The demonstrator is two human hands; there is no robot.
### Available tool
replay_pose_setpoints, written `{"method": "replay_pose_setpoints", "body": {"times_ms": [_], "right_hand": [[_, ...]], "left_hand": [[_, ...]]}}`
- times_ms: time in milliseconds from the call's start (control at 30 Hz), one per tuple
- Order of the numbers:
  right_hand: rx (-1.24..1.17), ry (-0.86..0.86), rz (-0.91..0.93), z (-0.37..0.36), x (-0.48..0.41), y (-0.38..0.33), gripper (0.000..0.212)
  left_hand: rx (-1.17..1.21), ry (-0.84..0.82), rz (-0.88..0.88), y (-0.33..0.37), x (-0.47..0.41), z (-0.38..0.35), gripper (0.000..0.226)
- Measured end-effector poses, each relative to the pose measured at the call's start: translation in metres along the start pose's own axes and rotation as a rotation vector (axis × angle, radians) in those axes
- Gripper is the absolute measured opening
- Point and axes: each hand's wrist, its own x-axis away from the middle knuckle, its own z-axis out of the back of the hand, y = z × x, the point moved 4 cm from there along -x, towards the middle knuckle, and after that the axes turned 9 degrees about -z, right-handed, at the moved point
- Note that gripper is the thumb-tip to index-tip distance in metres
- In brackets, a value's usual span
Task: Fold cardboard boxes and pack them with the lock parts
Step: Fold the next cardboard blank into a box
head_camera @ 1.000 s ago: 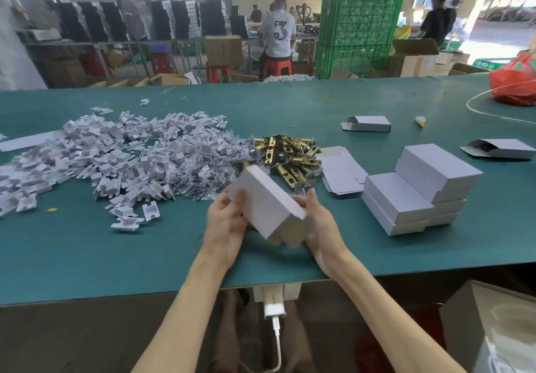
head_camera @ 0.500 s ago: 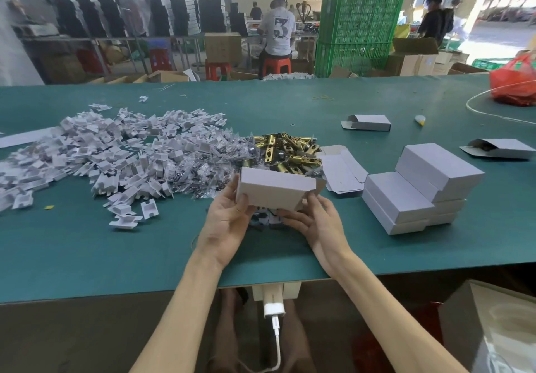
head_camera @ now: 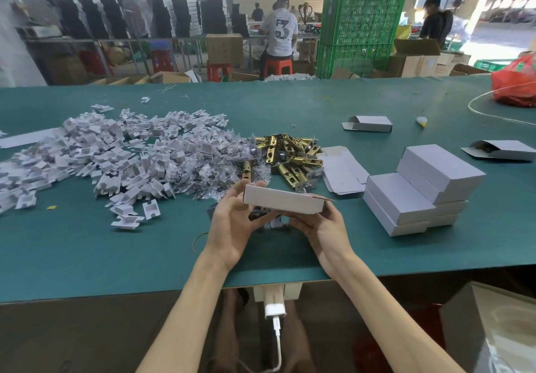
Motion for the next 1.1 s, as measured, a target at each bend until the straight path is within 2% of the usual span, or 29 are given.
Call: {"method": "replay_pose_setpoints", "body": {"times_ms": [133,233,333,400,500,633,800,1100], "right_hand": [[0.041,-0.005,-0.022,0.000,0.006,-0.005,0.024],[0.027,-0.005,-0.048,0.000,0.007,-0.005,0.025],[0.071,-0.008,-0.026,0.000,0.007,-0.005,0.023],[0.085,-0.006,-0.006,-0.001,0.005,-0.004,0.023],[-0.017,-0.006,-0.032,-0.003,0.004,-0.005,0.032],[-0.058,-0.040,-0.041,-0.004,0.006,-0.005,0.053],[0.083,-0.071,-0.069,-0.007,0.009,-0.004,0.042],[-0.048,-0.099,-0.134,-0.005,0.008,-0.004,0.033]], "left_hand": [[-0.076,0.052,0.033,0.001,0.001,-0.001,0.022],[-0.140,0.043,-0.015,-0.001,-0.002,-0.001,0.013],[-0.129,0.030,-0.048,-0.003,-0.005,0.003,0.029],[-0.118,0.096,-0.058,-0.004,-0.007,0.007,0.036],[-0.189,0.193,-0.098,-0.004,-0.009,0.013,0.032],[-0.238,0.230,-0.132,-0.004,-0.009,0.018,0.036],[-0.261,0.168,-0.096,-0.008,-0.008,0.013,0.041],[-0.308,0.176,-0.099,-0.012,-0.009,0.013,0.043]]}}
